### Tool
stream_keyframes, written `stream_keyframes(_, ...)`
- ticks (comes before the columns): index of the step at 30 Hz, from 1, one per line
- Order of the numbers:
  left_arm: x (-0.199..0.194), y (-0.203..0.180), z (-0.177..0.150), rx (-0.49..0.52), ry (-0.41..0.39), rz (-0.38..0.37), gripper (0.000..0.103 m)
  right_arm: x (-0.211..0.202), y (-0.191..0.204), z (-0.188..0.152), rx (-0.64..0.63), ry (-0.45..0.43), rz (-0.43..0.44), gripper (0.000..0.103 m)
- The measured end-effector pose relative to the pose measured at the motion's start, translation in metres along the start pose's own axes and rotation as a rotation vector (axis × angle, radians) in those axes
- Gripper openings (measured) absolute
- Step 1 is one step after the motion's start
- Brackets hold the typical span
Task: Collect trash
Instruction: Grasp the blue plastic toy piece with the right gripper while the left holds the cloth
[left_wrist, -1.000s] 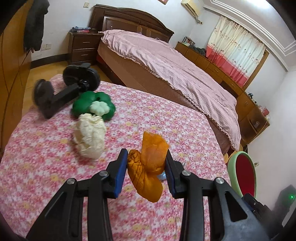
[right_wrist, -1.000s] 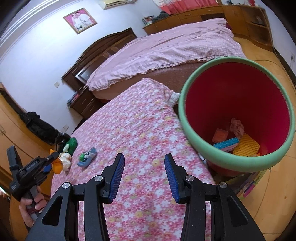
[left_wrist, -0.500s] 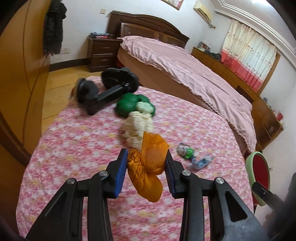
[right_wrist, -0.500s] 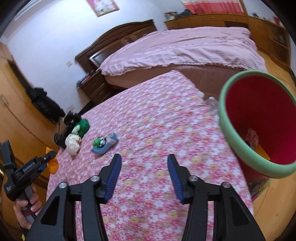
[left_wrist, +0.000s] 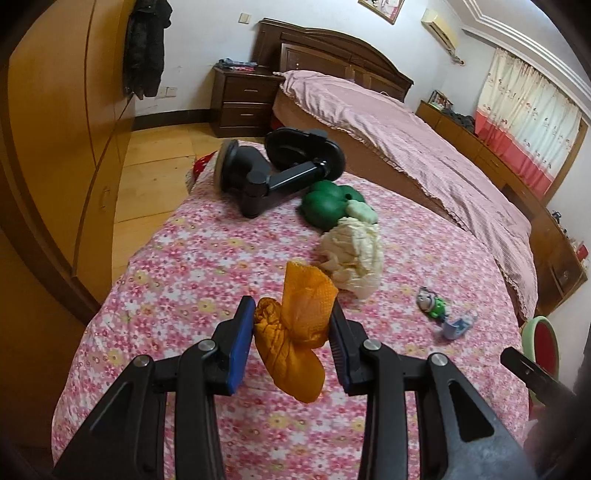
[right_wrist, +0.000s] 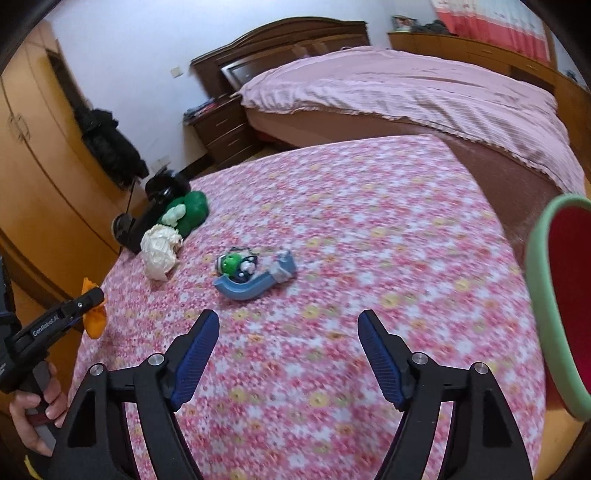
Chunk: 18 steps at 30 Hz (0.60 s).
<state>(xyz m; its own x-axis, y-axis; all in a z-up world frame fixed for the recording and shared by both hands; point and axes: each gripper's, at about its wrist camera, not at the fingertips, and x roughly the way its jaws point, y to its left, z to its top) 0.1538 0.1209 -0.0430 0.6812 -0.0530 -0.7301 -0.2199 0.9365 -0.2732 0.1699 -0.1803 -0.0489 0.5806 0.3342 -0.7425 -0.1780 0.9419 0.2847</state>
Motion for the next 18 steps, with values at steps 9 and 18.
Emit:
stream_keyframes(9,0.008,0.008,-0.002,-0.019,0.011,0.005,0.039,0.048,0.023,0.008,-0.138,0.07,-0.01,0.082)
stream_keyframes(18,0.019,0.013,-0.003,-0.03,0.027,0.008,0.039,0.073,0.031,0.016,-0.195,0.068,-0.047,0.082)
